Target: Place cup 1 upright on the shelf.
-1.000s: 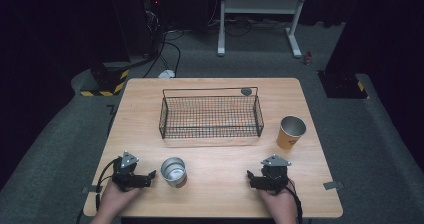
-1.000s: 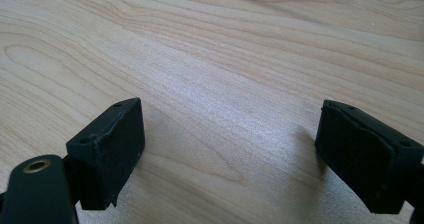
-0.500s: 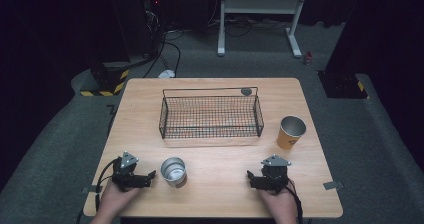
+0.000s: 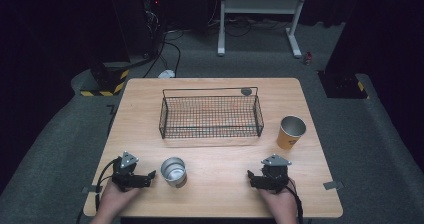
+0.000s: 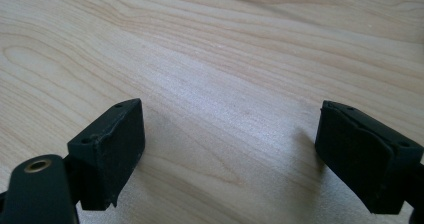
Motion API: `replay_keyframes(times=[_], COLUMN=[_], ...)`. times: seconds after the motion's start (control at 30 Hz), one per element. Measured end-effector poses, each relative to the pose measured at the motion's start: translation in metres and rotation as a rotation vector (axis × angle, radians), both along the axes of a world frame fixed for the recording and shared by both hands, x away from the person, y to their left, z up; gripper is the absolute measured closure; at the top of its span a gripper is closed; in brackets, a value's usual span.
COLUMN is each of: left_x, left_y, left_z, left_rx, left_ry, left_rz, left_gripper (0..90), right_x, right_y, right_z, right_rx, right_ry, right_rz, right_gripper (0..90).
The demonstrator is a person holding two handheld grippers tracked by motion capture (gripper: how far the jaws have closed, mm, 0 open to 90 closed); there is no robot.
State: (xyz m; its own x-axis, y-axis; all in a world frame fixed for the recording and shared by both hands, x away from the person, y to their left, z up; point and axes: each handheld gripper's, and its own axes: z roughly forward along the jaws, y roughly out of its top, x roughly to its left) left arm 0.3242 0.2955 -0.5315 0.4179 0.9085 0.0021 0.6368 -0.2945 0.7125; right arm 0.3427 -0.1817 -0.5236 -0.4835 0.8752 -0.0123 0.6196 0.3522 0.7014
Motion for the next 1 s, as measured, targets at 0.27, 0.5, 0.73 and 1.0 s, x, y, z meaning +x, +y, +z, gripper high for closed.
replay_keyframes(times=[0.27, 0.5, 0.73, 1.0], left_x=[0.001, 0.000, 0.000, 0.001], left_y=[0.000, 0.000, 0.000, 0.000], left_z=[0.000, 0.000, 0.000, 0.000], left_rx=[0.001, 0.001, 0.000, 0.003], left_ry=[-0.001, 0.000, 0.000, 0.000], left_rz=[0.000, 0.001, 0.003, 0.005], left_gripper=[0.3, 0.3, 0.2, 0.1], right_x=[-0.002, -0.005, -0.005, -0.005], right_y=[0.001, -0.001, -0.007, -0.017], right_z=[0.006, 0.011, 0.015, 0.017], right_rx=[-0.001, 0.019, 0.043, 0.055], right_ry=[-0.033, -0.056, -0.094, -0.116], right_rz=[0.013, 0.011, 0.004, -0.018], right_gripper=[12.7, 12.7, 11.2, 11.0])
